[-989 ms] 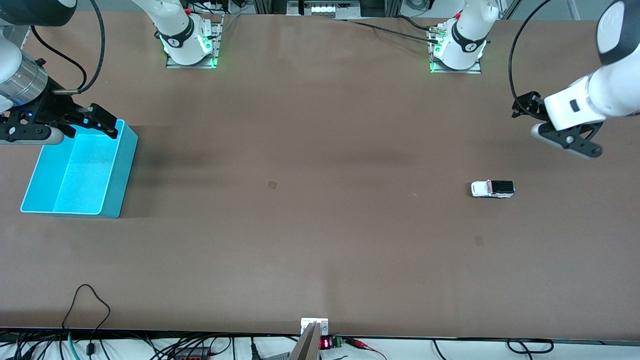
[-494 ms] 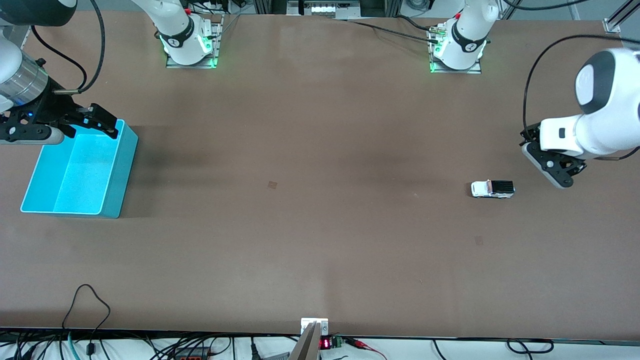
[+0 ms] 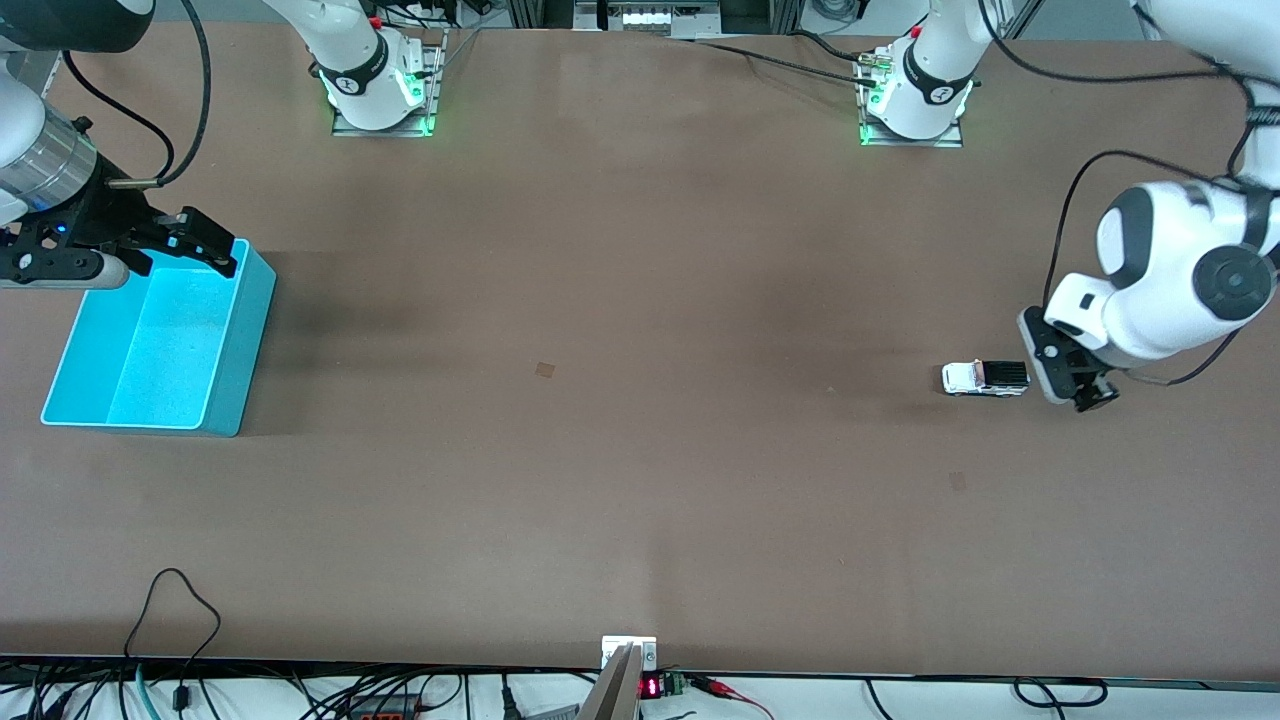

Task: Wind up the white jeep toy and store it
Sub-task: 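Close the left gripper on the jeep's black roof, pressing it down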

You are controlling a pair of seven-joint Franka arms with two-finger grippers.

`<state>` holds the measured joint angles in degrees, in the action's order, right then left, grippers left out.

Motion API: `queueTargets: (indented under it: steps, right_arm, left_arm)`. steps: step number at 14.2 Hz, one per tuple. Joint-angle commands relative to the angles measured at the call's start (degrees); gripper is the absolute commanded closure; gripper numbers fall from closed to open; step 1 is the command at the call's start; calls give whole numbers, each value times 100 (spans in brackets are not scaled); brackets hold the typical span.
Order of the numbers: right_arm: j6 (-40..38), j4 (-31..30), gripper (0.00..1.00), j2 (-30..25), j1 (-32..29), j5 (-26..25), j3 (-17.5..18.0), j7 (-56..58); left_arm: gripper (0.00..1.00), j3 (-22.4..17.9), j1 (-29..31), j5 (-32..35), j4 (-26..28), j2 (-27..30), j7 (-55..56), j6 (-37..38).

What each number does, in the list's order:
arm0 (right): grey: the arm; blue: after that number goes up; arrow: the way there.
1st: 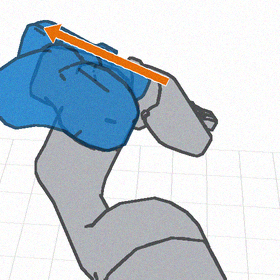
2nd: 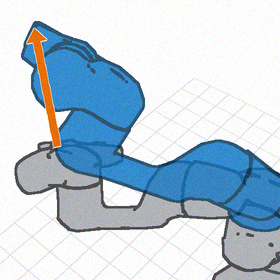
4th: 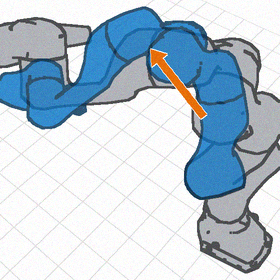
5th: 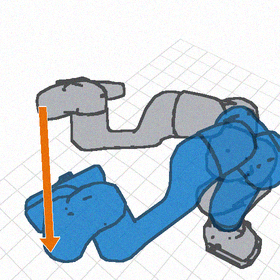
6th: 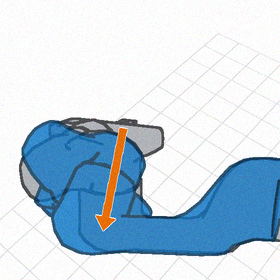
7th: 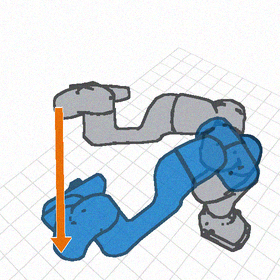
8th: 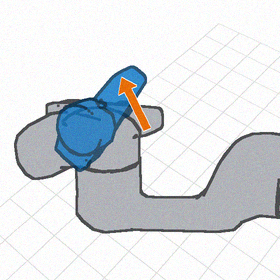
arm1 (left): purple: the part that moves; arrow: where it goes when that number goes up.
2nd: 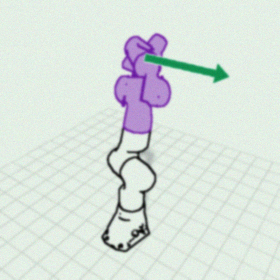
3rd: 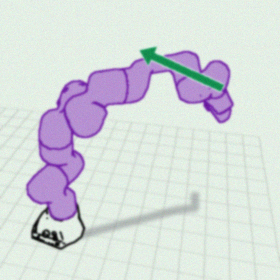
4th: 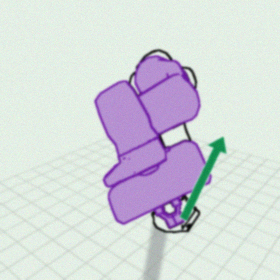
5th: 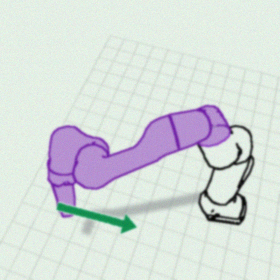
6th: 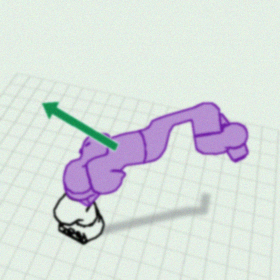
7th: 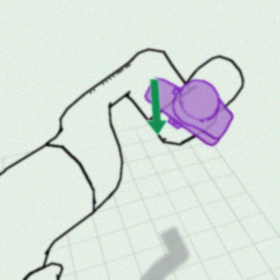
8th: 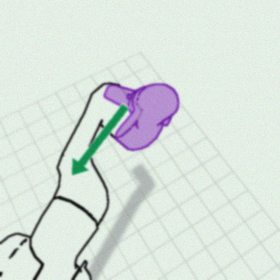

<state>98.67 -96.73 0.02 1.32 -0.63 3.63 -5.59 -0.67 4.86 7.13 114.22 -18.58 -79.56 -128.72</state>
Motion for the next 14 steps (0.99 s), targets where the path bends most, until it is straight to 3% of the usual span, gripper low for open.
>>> queueTargets:
  steps: [1, 9, 11, 14]
  right_arm:
    - [-23, -109, 0, -143, 9, -69, 15, 58]
    - [-23, -109, 0, -143, 9, -69, 15, 58]
    - [-23, -109, 0, -143, 9, -69, 15, 58]
    - [-23, -109, 0, -143, 9, -69, 15, 58]
  left_arm:
    - [0, 31, 33, 104, 204, -234, -419, -529]
    - [2, 84, 42, 96, 1102, -251, -507, -1708]
    - [16, 84, 33, 96, 1208, -269, -525, -1814]
    - [55, 84, 15, 104, 1156, -339, -656, -1824]
